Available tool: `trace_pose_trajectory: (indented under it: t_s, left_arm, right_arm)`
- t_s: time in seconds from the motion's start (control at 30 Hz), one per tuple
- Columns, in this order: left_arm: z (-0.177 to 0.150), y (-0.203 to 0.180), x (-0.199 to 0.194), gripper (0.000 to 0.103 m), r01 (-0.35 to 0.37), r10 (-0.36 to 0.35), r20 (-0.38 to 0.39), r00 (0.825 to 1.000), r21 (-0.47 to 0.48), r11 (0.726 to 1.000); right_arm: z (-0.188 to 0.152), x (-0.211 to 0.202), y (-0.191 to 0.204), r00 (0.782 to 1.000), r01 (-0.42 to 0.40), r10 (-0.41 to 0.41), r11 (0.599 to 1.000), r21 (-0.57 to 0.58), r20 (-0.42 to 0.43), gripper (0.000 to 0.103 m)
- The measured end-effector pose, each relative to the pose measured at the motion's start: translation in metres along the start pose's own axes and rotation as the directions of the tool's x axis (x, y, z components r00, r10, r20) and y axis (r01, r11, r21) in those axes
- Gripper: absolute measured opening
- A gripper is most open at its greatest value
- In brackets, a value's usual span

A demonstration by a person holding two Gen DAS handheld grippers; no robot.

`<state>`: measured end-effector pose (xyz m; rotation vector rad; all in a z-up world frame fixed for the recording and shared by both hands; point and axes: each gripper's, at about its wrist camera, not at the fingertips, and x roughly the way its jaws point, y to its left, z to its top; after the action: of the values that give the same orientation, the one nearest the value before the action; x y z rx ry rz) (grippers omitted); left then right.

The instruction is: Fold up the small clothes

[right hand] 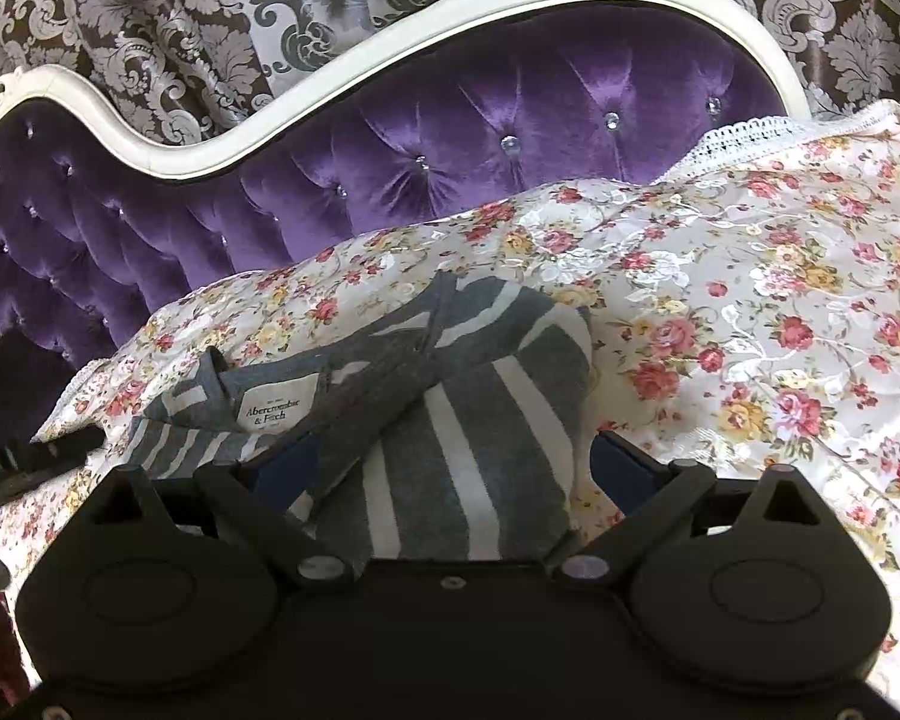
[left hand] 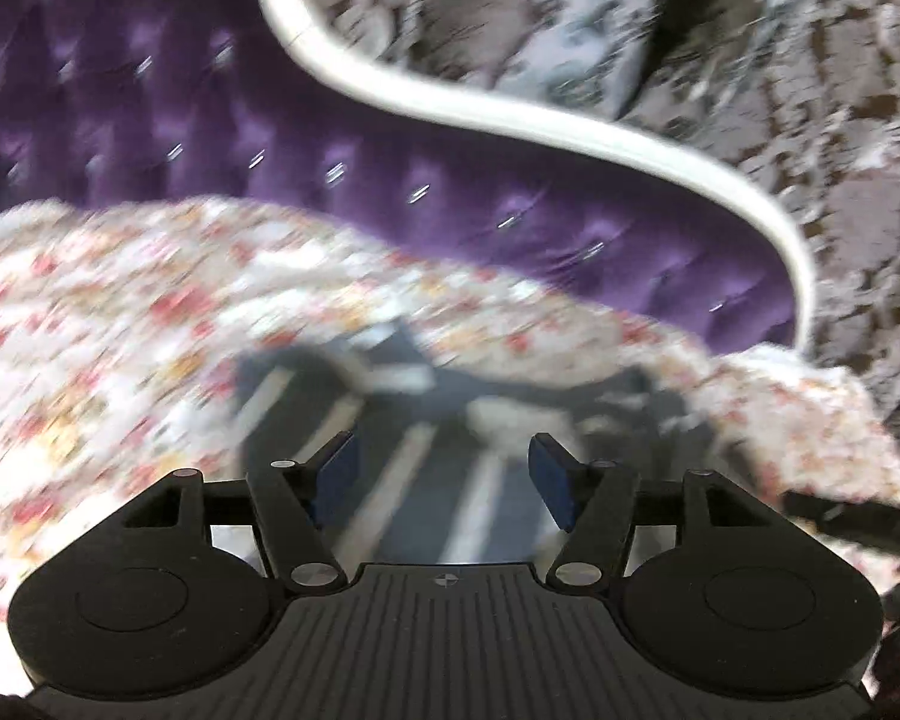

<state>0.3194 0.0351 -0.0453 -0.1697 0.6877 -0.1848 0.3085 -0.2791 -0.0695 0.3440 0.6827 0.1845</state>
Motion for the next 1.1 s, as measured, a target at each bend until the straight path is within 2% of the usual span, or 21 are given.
trace_pose_trajectory:
  t_s: [0.27,0.3,0.4,0.53,0.67,0.8,1.0,1.03,1.1]
  left_arm:
    - [-0.036,0.023,0.015,0.062,-0.107,0.114,-0.084,0.99,0.089,0.99]
    - [-0.042,0.026,0.015,0.066,-0.101,0.108,-0.078,0.991,0.087,0.991]
    - [-0.049,0.031,0.011,0.067,-0.087,0.09,-0.042,0.995,0.079,0.993]
    - [-0.057,0.025,0.012,0.069,-0.112,0.114,-0.011,0.993,0.112,0.987]
    - [-0.057,0.025,0.014,0.07,-0.118,0.119,-0.015,0.993,0.085,0.989]
    - [-0.057,0.024,0.015,0.07,-0.124,0.126,-0.018,0.992,0.09,0.988]
    - [-0.055,0.026,0.016,0.07,-0.119,0.122,-0.029,0.992,0.081,0.99]
    - [-0.054,0.026,0.016,0.07,-0.118,0.121,-0.032,0.992,0.081,0.99]
    - [-0.054,0.026,0.016,0.07,-0.117,0.12,-0.034,0.992,0.081,0.99]
  right_arm:
    - [-0.001,0.006,0.007,1.0,0.005,-0.005,1.0,-0.024,0.006,0.098]
    - [-0.001,0.006,0.008,1.0,0.005,-0.005,1.0,-0.029,0.007,0.098]
    - [-0.002,0.007,0.01,1.0,0.007,-0.006,0.999,-0.04,0.015,0.098]
    - [-0.004,0.007,0.014,1.0,-0.002,0.003,0.999,-0.041,0.028,0.098]
    - [-0.003,0.008,0.019,0.998,0.014,-0.01,0.998,-0.054,0.062,0.098]
    - [0.01,0.019,0.027,0.997,0.025,-0.024,1.0,-0.01,0.075,0.098]
    - [0.032,0.062,0.063,0.992,0.117,-0.121,0.987,-0.11,-0.025,0.097]
    - [0.033,0.069,0.064,0.991,0.119,-0.125,0.987,-0.105,-0.055,0.094]
    - [0.028,0.076,0.061,0.985,0.129,-0.137,0.988,-0.085,-0.102,0.079]
